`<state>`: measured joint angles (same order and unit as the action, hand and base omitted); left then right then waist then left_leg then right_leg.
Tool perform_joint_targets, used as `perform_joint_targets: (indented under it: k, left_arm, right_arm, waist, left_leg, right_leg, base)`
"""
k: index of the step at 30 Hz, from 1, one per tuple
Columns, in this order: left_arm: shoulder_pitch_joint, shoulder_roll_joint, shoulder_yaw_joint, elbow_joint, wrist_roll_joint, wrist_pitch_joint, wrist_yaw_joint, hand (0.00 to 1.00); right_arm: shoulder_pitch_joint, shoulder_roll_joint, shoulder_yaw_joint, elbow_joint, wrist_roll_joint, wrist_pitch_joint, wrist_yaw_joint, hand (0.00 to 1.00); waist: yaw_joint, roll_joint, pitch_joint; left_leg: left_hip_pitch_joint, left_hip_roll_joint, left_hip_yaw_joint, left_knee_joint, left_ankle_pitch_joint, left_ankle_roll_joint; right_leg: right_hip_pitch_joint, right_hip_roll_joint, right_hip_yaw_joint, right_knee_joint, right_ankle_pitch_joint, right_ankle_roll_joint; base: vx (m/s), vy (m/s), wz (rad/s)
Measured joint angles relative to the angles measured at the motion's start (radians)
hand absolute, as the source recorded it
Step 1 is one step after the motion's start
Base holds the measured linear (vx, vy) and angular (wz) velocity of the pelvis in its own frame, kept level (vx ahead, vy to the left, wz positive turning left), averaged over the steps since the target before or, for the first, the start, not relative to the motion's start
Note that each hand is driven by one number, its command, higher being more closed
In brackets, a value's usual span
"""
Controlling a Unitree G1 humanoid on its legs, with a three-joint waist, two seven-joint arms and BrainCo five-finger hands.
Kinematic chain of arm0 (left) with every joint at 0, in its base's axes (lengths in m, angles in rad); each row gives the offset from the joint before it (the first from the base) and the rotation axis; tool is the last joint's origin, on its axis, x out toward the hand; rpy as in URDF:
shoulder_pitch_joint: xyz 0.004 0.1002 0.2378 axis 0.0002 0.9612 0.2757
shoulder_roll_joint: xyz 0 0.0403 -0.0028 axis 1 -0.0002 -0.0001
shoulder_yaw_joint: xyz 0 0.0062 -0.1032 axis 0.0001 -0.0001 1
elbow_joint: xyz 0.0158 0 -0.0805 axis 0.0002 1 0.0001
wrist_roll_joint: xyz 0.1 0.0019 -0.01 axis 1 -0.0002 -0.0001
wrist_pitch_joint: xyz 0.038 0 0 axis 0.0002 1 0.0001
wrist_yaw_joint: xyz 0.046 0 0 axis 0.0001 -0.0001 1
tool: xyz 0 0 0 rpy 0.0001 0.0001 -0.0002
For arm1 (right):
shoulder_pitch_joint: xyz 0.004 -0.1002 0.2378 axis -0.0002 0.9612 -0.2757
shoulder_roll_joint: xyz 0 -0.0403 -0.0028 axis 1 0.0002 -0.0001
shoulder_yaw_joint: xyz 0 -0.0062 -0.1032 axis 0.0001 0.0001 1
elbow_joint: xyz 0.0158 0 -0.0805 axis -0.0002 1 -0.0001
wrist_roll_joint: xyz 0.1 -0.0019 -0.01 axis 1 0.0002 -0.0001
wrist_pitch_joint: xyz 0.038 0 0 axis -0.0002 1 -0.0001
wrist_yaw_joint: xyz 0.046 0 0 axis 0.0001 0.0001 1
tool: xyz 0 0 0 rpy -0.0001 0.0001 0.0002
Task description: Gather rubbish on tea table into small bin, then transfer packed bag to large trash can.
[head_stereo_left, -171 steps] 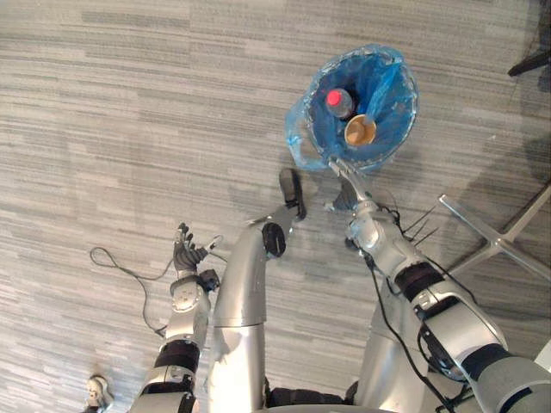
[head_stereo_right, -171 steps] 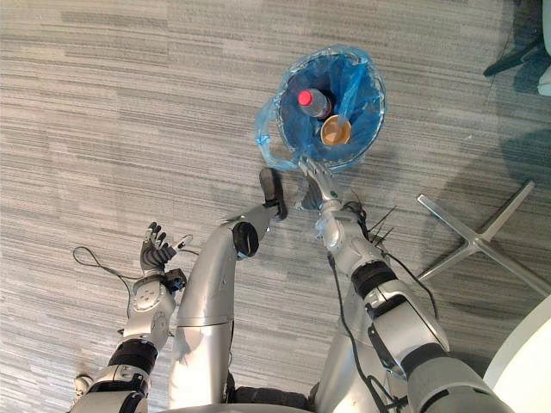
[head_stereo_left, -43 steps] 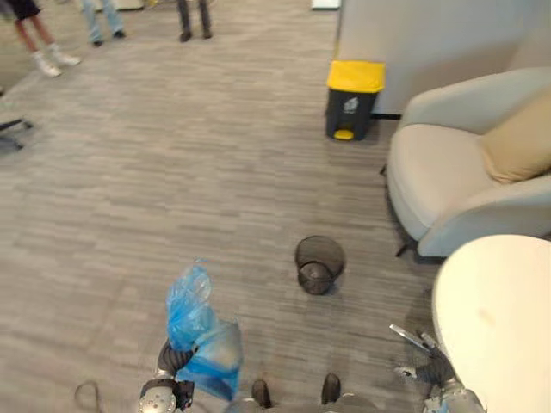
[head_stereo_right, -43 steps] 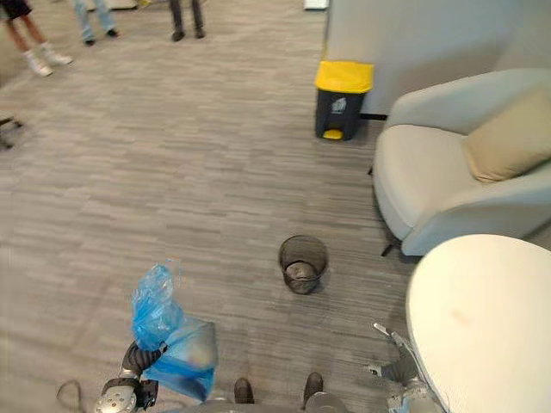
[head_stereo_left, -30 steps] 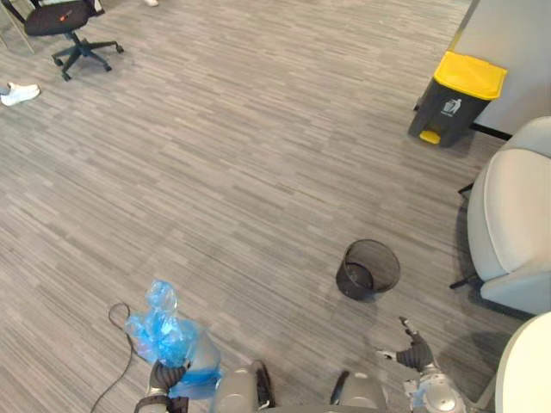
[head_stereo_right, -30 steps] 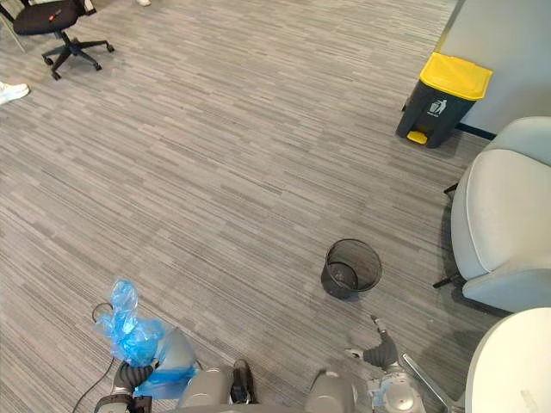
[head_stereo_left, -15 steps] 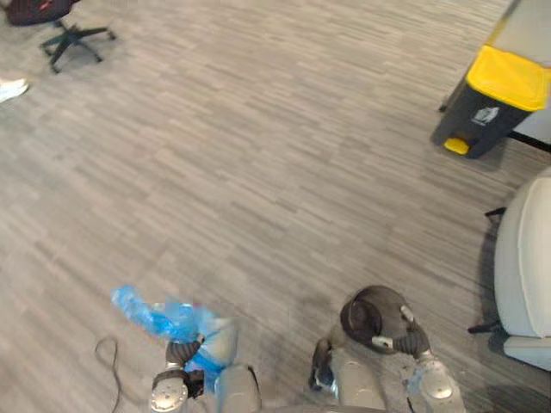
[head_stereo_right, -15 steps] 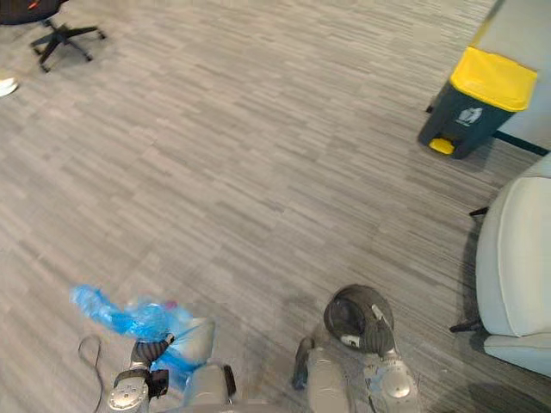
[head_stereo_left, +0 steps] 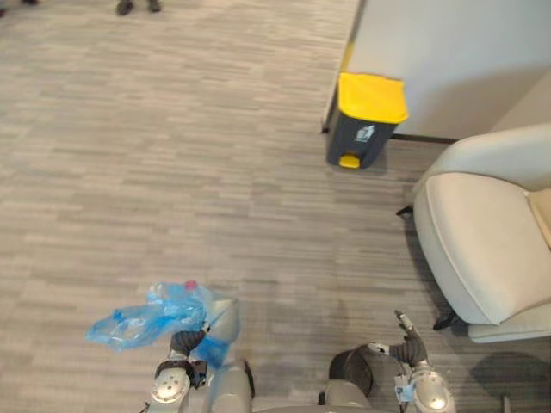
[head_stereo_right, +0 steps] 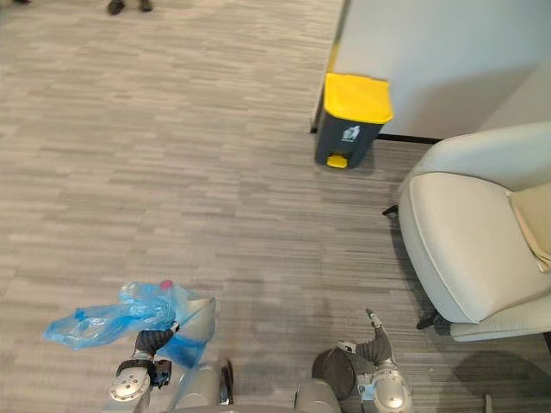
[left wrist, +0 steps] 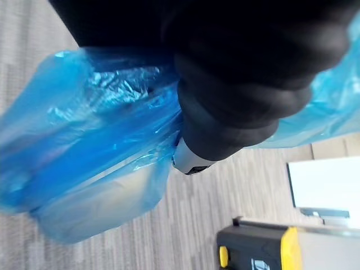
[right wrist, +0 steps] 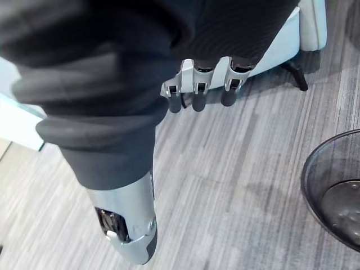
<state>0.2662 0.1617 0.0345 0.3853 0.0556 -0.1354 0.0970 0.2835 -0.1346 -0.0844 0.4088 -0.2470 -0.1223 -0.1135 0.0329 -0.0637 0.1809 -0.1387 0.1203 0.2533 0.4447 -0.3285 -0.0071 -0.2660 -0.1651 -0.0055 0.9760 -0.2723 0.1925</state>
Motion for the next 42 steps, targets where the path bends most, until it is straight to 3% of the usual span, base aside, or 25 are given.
perform_joint_targets:
  k: [1, 3, 5, 6, 7, 8, 9, 11, 12, 14, 16, 17, 19, 21, 22, 23, 24, 26, 28, 31, 35, 37, 38, 39, 42]
  left_arm:
    - [-0.004, 0.014, 0.001, 0.0, -0.005, 0.0, 0.012, 1.0]
    - [-0.018, 0.029, 0.009, 0.013, -0.005, -0.001, 0.014, 1.0]
    - [-0.062, 0.026, 0.017, 0.09, -0.005, 0.001, 0.014, 1.0]
    - [-0.075, 0.027, 0.018, 0.122, -0.005, 0.002, 0.014, 1.0]
    - [-0.074, 0.025, 0.017, 0.14, -0.005, 0.005, 0.014, 1.0]
    - [-0.079, -0.001, 0.021, 0.158, -0.004, 0.008, 0.014, 1.0]
    - [-0.097, -0.005, 0.025, 0.157, -0.004, 0.008, 0.013, 1.0]
    - [-0.118, -0.044, 0.042, 0.157, -0.004, 0.01, 0.013, 1.0]
    - [-0.074, -0.057, 0.058, 0.14, -0.005, 0.002, 0.013, 1.0]
    - [-0.068, -0.08, 0.056, 0.138, -0.005, 0.001, 0.011, 1.0]
    - [-0.087, -0.08, 0.057, 0.131, -0.005, 0.002, 0.012, 1.0]
    - [-0.082, -0.078, 0.055, 0.123, -0.005, 0.001, 0.012, 1.0]
    - [-0.069, -0.078, 0.053, 0.12, -0.006, 0.001, 0.011, 1.0]
    - [-0.052, -0.081, 0.058, 0.119, -0.006, 0.001, 0.013, 1.0]
    - [-0.045, -0.082, 0.057, 0.119, -0.006, 0.001, 0.013, 1.0]
    - [-0.04, -0.074, 0.058, 0.121, -0.006, 0.002, 0.014, 1.0]
    - [-0.044, -0.068, 0.06, 0.119, -0.005, 0.002, 0.015, 1.0]
    - [-0.061, -0.056, 0.054, 0.095, -0.006, 0.002, 0.016, 1.0]
    - [-0.059, -0.041, 0.033, 0.094, -0.006, 0.006, 0.016, 1.0]
    - [-0.06, -0.014, 0.021, 0.087, -0.007, 0.01, 0.02, 1.0]
    - [-0.094, 0.003, 0.033, 0.091, -0.013, 0.01, 0.036, 1.0]
    - [-0.114, 0.002, 0.049, 0.116, -0.026, 0.01, 0.037, 1.0]
    - [-0.113, 0.002, 0.054, 0.131, -0.027, 0.01, 0.038, 1.0]
    - [-0.122, -0.024, 0.054, 0.164, -0.027, 0.013, 0.037, 1.0]
    - [-0.126, -0.046, 0.048, 0.164, -0.026, 0.012, 0.036, 1.0]
  right_arm:
    - [-0.012, 0.0, 0.015, 0.003, 0.0, -0.001, 0.0, 0.0]
    - [-0.035, -0.003, 0.014, 0.035, 0.0, -0.005, -0.001, 0.0]
    - [-0.091, -0.028, 0.011, 0.138, 0.001, 0.002, -0.001, 0.0]
    - [-0.108, -0.037, 0.008, 0.174, 0.0, 0.01, -0.001, 0.0]
    - [-0.112, -0.045, 0.004, 0.202, 0.0, 0.02, -0.006, 0.0]
    - [-0.126, -0.066, 0.0, 0.216, 0.0, 0.025, -0.012, 0.0]
    - [-0.151, -0.067, -0.014, 0.206, 0.001, 0.025, -0.015, 0.0]
    - [-0.161, -0.074, -0.034, 0.203, 0.001, 0.022, -0.015, 0.0]
    - [-0.142, -0.066, -0.022, 0.186, 0.001, 0.023, -0.016, 0.0]
    - [-0.166, -0.06, -0.025, 0.17, 0.003, 0.023, -0.019, 0.0]
    - [-0.167, -0.03, -0.025, 0.149, 0.009, 0.023, -0.018, 0.0]
    - [-0.161, -0.009, -0.024, 0.131, 0.01, 0.023, -0.018, 0.0]
    - [-0.165, -0.014, -0.025, 0.116, 0.01, 0.018, -0.019, 0.0]
    - [-0.179, -0.033, -0.045, 0.123, 0.01, 0.018, -0.025, 0.0]
    - [-0.177, -0.039, -0.049, 0.125, 0.01, 0.018, -0.029, 0.0]
    - [-0.17, -0.028, -0.057, 0.139, 0.01, 0.024, -0.039, 0.0]
    - [-0.166, -0.026, -0.057, 0.133, 0.01, 0.023, -0.039, 0.0]
    - [-0.144, -0.024, -0.063, 0.134, 0.01, 0.023, -0.04, 0.0]
    - [-0.152, -0.008, -0.058, 0.145, 0.009, 0.023, -0.04, 0.0]
    - [-0.159, 0.011, -0.043, 0.155, 0.01, 0.031, -0.038, 0.0]
    - [-0.174, 0.001, -0.036, 0.177, 0.01, 0.032, -0.039, 0.0]
    - [-0.192, -0.014, -0.037, 0.219, 0.011, 0.034, -0.039, 0.0]
    - [-0.193, -0.024, -0.037, 0.235, 0.011, 0.036, -0.04, 0.0]
    - [-0.205, -0.052, -0.05, 0.259, 0.011, 0.046, -0.04, 0.0]
    - [-0.218, -0.052, -0.1, 0.253, 0.012, 0.053, -0.041, 0.0]
  waist:
    - [-0.02, -0.002, -0.001]
    - [-0.036, 0.003, 0.0]
    - [-0.062, 0.02, 0.012]
    - [-0.068, 0.023, 0.014]
    - [-0.078, 0.029, 0.014]
    - [-0.065, 0.075, 0.01]
    - [-0.068, 0.088, 0.02]
    - [-0.079, 0.089, 0.057]
    - [-0.061, 0.085, 0.044]
    - [-0.034, 0.15, 0.045]
    - [-0.015, 0.122, 0.074]
    - [0.009, 0.088, 0.081]
    - [0.029, 0.064, 0.082]
    - [0.047, 0.067, 0.079]
    - [0.05, 0.076, 0.073]
    - [0.063, 0.047, 0.059]
    - [0.062, 0.034, 0.048]
    - [0.061, 0.012, 0.039]
    - [0.035, 0.012, 0.041]
    - [0.013, 0.008, 0.046]
    - [0.005, 0.008, 0.048]
    - [-0.007, 0.008, 0.048]
    - [-0.023, 0.003, 0.046]
    - [-0.015, 0.043, 0.046]
    - [-0.02, 0.067, 0.038]
  left_leg:
    - [0.065, 0.0, 0.024, -0.048, -0.023, -0.008]
    - [0.119, 0.001, 0.039, -0.101, -0.03, -0.018]
    - [0.209, 0.006, 0.046, -0.177, -0.021, -0.03]
    - [0.251, 0.001, 0.043, -0.204, -0.021, -0.037]
    - [0.305, -0.002, 0.018, -0.215, -0.023, -0.069]
    - [0.31, 0.041, -0.004, -0.195, -0.029, -0.082]
    - [0.295, 0.045, -0.033, -0.128, 0.041, -0.166]
    - [0.288, 0.023, -0.066, 0.046, 0.182, -0.164]
    - [0.213, 0.061, -0.055, 0.313, 0.273, -0.166]
    - [0.057, 0.155, -0.056, 0.632, 0.172, -0.116]
    - [-0.06, 0.156, -0.052, 0.685, 0.127, -0.074]
    - [-0.14, 0.137, -0.05, 0.624, 0.105, -0.037]
    - [-0.213, 0.098, -0.064, 0.441, 0.101, -0.033]
    - [-0.231, 0.04, -0.128, 0.024, 0.152, -0.084]
    - [-0.229, 0.035, -0.146, -0.043, 0.207, -0.073]
    - [-0.216, 0.017, -0.137, -0.015, 0.255, -0.016]
    - [-0.215, 0.002, -0.132, -0.012, 0.227, -0.008]
    - [-0.176, -0.016, -0.081, 0.037, 0.12, 0.015]
    - [-0.094, -0.022, -0.049, 0.058, 0.05, 0.037]
    - [0.048, -0.023, -0.037, 0.027, 0.023, 0.039]
    - [0.14, -0.005, -0.057, -0.046, 0.001, 0.016]
    - [0.185, 0.008, -0.085, -0.067, 0.0, -0.008]
    - [0.214, 0.009, -0.122, -0.071, -0.013, -0.038]
    - [0.231, 0.041, -0.157, -0.075, -0.017, -0.069]
    - [0.228, 0.047, -0.209, -0.037, 0.073, -0.125]
  right_leg:
    - [-0.08, -0.003, -0.087, -0.012, -0.028, -0.052]
    - [-0.156, 0.01, -0.168, -0.123, -0.04, -0.079]
    - [-0.204, 0.05, -0.251, -0.432, 0.042, -0.148]
    - [-0.208, 0.077, -0.271, -0.577, 0.145, -0.178]
    - [-0.184, 0.112, -0.271, -0.683, 0.367, -0.276]
    - [-0.173, 0.141, -0.28, -0.655, 0.345, -0.303]
    - [-0.193, 0.121, -0.283, -0.569, 0.274, -0.309]
    - [-0.198, 0.081, -0.331, -0.378, 0.175, -0.313]
    - [-0.07, 0.135, -0.362, -0.562, 0.133, -0.355]
    - [0.028, 0.227, -0.32, -0.623, 0.126, -0.362]
    - [0.145, 0.245, -0.285, -0.707, 0.125, -0.362]
    - [0.232, 0.246, -0.246, -0.774, 0.123, -0.358]
    - [0.307, 0.246, -0.192, -0.837, 0.109, -0.334]
    - [0.374, 0.243, -0.115, -0.869, 0.075, -0.286]
    - [0.386, 0.246, -0.096, -0.868, 0.058, -0.273]
    - [0.392, 0.22, -0.05, -0.83, 0.009, -0.244]
    - [0.381, 0.201, -0.047, -0.805, -0.002, -0.226]
    - [0.284, 0.144, -0.044, -0.518, -0.043, -0.132]
    - [0.135, 0.079, -0.053, -0.127, -0.001, 0.034]
    - [0.019, 0.027, -0.116, -0.003, -0.034, -0.058]
    - [-0.096, 0.036, -0.167, -0.318, -0.023, -0.111]
    - [-0.1, 0.071, -0.133, -0.599, 0.111, -0.122]
    - [-0.074, 0.079, -0.109, -0.684, 0.307, -0.118]
    - [-0.061, 0.106, -0.116, -0.642, 0.32, -0.169]
    - [-0.056, 0.087, -0.153, -0.546, 0.198, -0.181]
  base:
    - [0.48, 0.031, -0.45]
    - [0.56, 0.011, -0.18]
    - [0.54, -0.032, 0.12]
    - [0.69, -0.063, 0.22]
    - [0.83, -0.074, 0.0]
    - [0.83, -0.067, -0.04]
    - [0.67, -0.056, -0.12]
    - [0.62, -0.194, -0.03]
    - [0.52, -0.318, -0.46]
    - [0.58, -0.159, -0.98]
    - [0.5, -0.013, -0.64]
    - [0.51, -0.002, -0.65]
    - [0.57, 0.082, -0.84]
    - [0.51, 0.206, -1.02]
    - [0.49, 0.27, -0.91]
    - [0.44, 0.219, -0.59]
    - [0.73, 0.311, -0.59]
    - [0.65, 0.259, -0.42]
    - [0.53, 0.205, -0.25]
    - [0.48, 0.087, -0.09]
    - [0.45, -0.075, 0.18]
    - [0.53, -0.179, 0.53]
    - [0.49, -0.16, 0.44]
    - [0.47, -0.154, 0.39]
    - [0.45, -0.175, 0.37]
